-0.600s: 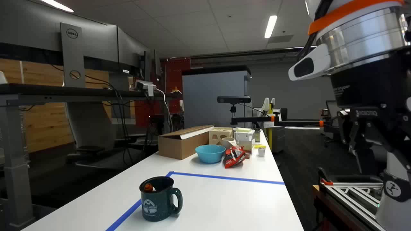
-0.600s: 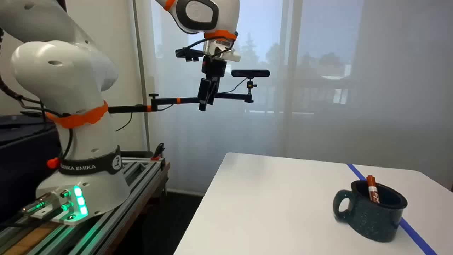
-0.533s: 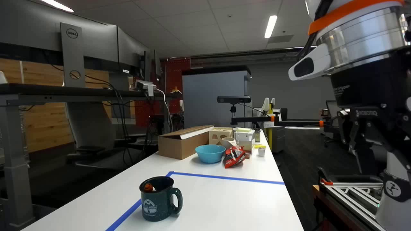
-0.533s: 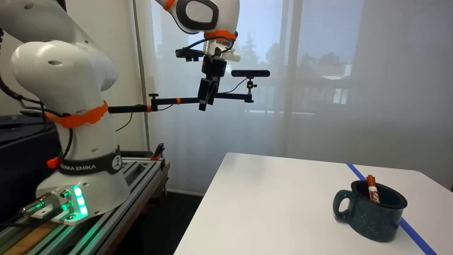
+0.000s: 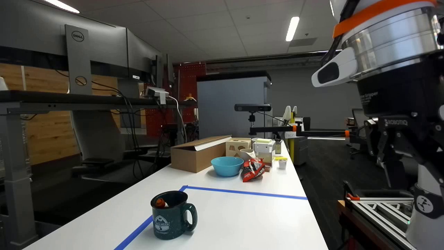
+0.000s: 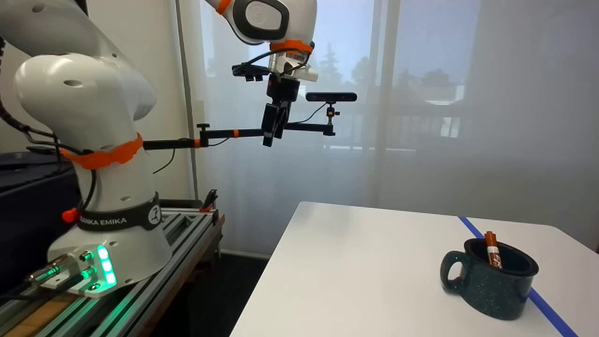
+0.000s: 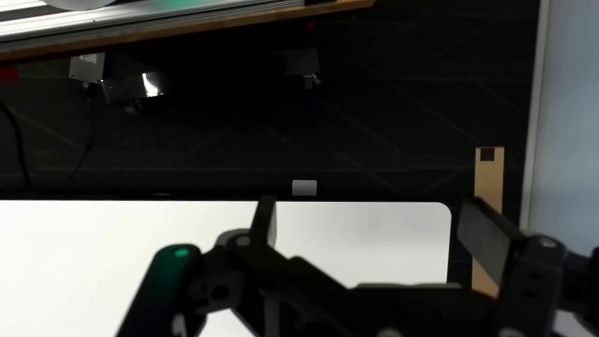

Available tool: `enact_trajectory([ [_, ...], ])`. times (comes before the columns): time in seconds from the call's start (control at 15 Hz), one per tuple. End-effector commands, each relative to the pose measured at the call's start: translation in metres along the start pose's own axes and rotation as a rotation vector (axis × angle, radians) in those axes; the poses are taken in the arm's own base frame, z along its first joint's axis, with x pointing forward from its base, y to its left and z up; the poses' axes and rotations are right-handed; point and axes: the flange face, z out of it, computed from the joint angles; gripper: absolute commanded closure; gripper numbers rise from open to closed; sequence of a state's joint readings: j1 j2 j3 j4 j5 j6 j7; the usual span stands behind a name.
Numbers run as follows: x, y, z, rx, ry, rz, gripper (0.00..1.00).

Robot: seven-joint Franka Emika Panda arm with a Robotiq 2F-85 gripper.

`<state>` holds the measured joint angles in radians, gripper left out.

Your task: Remove the marker from the cup

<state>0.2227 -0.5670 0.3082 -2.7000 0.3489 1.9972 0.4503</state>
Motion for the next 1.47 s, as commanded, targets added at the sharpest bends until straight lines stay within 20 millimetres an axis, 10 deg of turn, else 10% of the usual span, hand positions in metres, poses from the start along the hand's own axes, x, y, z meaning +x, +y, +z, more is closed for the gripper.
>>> enact_trajectory([
  [0.0,0.0,0.0,-0.001,-0.001,-0.001,0.0,0.0],
  [0.47,0.026,0.023,-0.01,-0.088,0.164,-0.001,0.0],
  [1.4,0.177,0.138,-0.045,-0.221,0.451,-0.29,0.0],
])
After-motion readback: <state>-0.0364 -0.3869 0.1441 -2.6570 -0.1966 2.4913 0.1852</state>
